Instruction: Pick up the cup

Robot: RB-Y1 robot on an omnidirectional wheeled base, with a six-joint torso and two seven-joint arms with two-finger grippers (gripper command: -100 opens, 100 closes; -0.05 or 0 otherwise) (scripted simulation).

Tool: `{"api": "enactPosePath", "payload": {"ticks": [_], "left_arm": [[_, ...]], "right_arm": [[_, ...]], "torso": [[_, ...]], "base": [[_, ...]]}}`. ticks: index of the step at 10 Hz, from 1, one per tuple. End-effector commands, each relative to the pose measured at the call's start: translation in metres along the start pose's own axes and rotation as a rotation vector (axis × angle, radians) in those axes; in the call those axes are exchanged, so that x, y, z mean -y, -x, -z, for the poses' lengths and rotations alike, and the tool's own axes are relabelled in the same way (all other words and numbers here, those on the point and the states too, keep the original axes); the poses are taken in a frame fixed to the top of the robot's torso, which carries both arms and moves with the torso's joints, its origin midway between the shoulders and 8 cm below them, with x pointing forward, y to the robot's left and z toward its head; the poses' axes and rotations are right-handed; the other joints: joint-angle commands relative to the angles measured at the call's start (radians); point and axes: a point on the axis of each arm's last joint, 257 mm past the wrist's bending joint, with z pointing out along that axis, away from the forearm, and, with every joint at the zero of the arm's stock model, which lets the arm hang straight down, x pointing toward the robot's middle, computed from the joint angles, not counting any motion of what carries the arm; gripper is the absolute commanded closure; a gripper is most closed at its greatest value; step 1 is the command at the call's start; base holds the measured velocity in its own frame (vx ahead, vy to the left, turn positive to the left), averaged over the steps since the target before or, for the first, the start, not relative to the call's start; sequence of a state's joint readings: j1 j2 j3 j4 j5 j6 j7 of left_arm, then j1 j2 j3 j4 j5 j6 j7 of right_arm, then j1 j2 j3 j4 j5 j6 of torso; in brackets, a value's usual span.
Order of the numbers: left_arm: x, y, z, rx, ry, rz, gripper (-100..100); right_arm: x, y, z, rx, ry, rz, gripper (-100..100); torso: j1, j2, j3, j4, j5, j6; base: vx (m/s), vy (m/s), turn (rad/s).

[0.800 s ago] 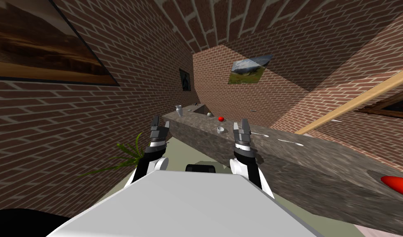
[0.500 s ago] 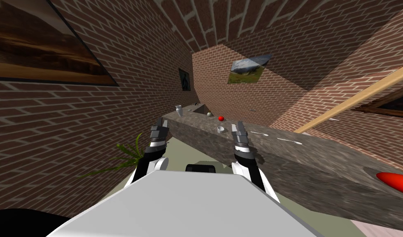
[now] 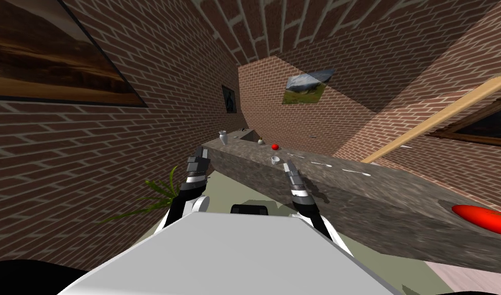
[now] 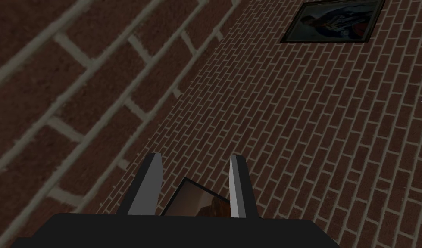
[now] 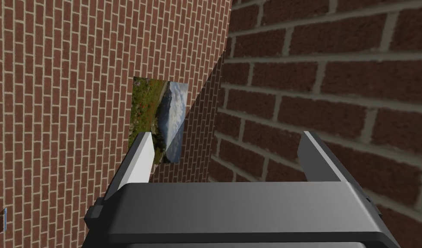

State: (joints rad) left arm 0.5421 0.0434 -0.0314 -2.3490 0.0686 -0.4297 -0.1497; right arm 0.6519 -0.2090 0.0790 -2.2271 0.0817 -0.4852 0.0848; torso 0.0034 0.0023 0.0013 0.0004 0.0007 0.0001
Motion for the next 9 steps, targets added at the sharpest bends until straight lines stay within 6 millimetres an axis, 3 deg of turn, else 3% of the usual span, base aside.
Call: {"api": "enactPosePath", "payload": {"ticks": [1, 3, 4, 6, 7, 9], "left_arm": [[0.0, 0.0, 0.0, 0.0, 0.0, 0.0, 0], [0.0, 0.0, 0.0, 0.0, 0.0, 0.0, 0], [0.0, 0.0, 0.0, 0.0, 0.0, 0.0, 0], [0.0, 0.0, 0.0, 0.0, 0.0, 0.0, 0], [0.0, 0.0, 0.0, 0.0, 0.0, 0.0, 0], [0.0, 0.0, 0.0, 0.0, 0.0, 0.0, 0]], "right_arm": [[0.026, -0.018, 0.02, -0.067, -0.09, -0.001, -100], [0.066, -0.034, 0.057, -0.142, -0.223, -0.004, -100], [0.066, -0.035, 0.058, -0.156, -0.223, 0.002, -100], [0.106, -0.048, 0.105, -0.233, -0.369, 0.003, -100], [0.107, -0.048, 0.108, -0.251, -0.371, 0.012, -100], [0.141, -0.055, 0.163, -0.332, -0.517, 0.023, -100]], "torso": [[0.0, 0.0, 0.0, 0.0, 0.0, 0.0], [0.004, 0.001, 0.001, 0.0, 0.001, 0.0], [0.004, 0.001, 0.001, 0.0, 0.001, 0.0], [0.001, 0.0, 0.0, 0.0, 0.0, 0.0], [0.002, 0.0, 0.0, 0.0, 0.001, 0.0], [0.001, 0.0, 0.0, 0.0, 0.0, 0.0]], "base": [[-0.043, 0.092, -0.044], [-0.043, 0.112, -0.054], [-0.034, 0.081, -0.02], [-0.025, 0.082, -0.029], [-0.02, 0.074, -0.026], [-0.034, 0.088, -0.017]]}}
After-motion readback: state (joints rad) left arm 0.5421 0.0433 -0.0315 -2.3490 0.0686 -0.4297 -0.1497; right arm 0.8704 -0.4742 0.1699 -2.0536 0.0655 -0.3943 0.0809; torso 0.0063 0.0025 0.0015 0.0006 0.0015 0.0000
